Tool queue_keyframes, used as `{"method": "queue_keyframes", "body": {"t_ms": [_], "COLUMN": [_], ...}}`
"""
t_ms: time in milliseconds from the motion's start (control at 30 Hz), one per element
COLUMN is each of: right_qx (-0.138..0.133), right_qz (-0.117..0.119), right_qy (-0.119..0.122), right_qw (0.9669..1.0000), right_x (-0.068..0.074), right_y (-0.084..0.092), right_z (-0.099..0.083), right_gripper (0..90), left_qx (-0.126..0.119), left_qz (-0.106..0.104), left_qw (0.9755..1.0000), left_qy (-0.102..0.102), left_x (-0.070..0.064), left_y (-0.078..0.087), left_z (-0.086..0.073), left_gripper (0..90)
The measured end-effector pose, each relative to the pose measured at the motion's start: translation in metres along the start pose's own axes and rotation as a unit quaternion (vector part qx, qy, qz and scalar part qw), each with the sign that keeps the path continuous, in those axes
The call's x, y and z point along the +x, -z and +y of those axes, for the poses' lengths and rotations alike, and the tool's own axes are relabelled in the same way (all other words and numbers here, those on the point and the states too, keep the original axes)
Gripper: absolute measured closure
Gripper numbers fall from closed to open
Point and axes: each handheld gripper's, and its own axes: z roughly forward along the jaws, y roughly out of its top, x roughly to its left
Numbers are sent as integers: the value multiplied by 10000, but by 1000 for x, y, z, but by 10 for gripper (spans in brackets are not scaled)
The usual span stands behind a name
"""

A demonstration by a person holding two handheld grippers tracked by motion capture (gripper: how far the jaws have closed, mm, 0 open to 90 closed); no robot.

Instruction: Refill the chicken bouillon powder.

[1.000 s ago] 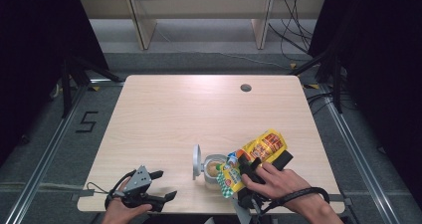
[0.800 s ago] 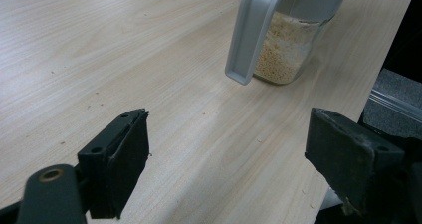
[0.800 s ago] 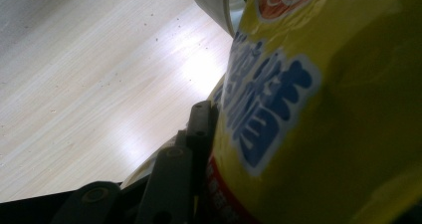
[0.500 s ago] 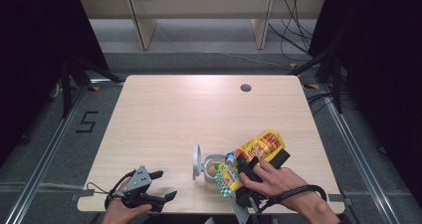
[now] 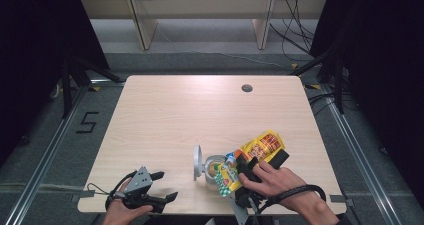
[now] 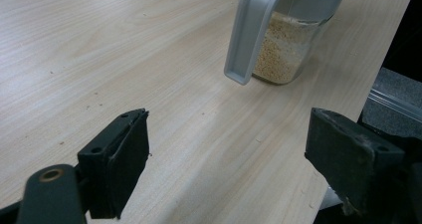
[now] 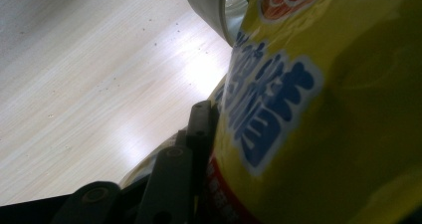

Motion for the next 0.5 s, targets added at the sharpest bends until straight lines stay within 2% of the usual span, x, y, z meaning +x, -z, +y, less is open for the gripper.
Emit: {"method": "queue_keyframes", "body": {"t_ms": [33, 133, 200, 233, 300, 367, 433, 500], "right_qx": [-9, -5, -3, 18, 37, 91, 76, 68], "right_qz": [4, 1, 11, 6, -14, 12, 4, -14], "right_qy": [-10, 1, 108, -8, 64, -4, -89, -77], "right_qw": [10000, 10000, 9999, 10000, 10000, 10000, 9999, 9999], "right_x": [0, 0, -1, 1, 1, 3, 5, 5], "right_y": [0, 1, 1, 2, 2, 4, 5, 6], "right_z": [0, 0, -2, -2, -4, -7, -7, -8], "right_gripper": [722, 722, 722, 723, 723, 723, 723, 723], "left_qx": [-50, 5, -8, -8, -7, -27, -2, 1], "left_qz": [-11, -2, -3, -2, 1, -14, 8, 9], "left_qw": [10000, 10000, 10000, 10000, 10000, 10000, 10000, 10000], "left_qy": [17, 0, 9, -3, -8, 36, -4, -8], "left_x": [-1, 0, 0, 0, 0, 0, 0, 0], "left_y": [0, 0, 0, 0, 0, 0, 0, 0], "left_z": [0, 0, 0, 0, 0, 0, 0, 0], "left_gripper": [168, 168, 168, 168, 168, 168, 168, 168]}}
